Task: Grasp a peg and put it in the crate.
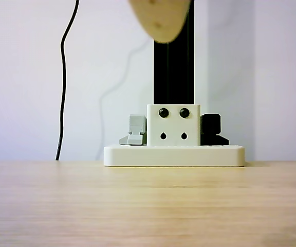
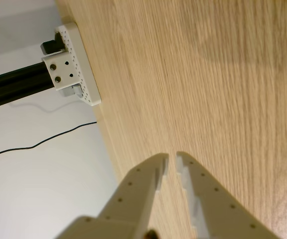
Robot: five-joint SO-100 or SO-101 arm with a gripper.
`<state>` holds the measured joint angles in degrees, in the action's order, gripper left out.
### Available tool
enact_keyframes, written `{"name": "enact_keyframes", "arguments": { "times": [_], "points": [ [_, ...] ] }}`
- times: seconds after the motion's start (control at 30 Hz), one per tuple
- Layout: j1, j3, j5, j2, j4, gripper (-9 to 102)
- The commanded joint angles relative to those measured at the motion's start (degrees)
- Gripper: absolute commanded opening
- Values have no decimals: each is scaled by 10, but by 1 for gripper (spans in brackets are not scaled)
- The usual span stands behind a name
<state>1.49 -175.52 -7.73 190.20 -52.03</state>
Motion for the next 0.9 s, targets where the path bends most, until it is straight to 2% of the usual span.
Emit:
{"name": "enact_keyframes", "arguments": {
  "times": [0.0, 0.7, 0.87],
  "points": [
    [-3, 2, 2, 9, -3, 0],
    [0, 2, 4, 9, -2, 0],
    [45, 3, 5, 4, 0, -1]
  ]
}}
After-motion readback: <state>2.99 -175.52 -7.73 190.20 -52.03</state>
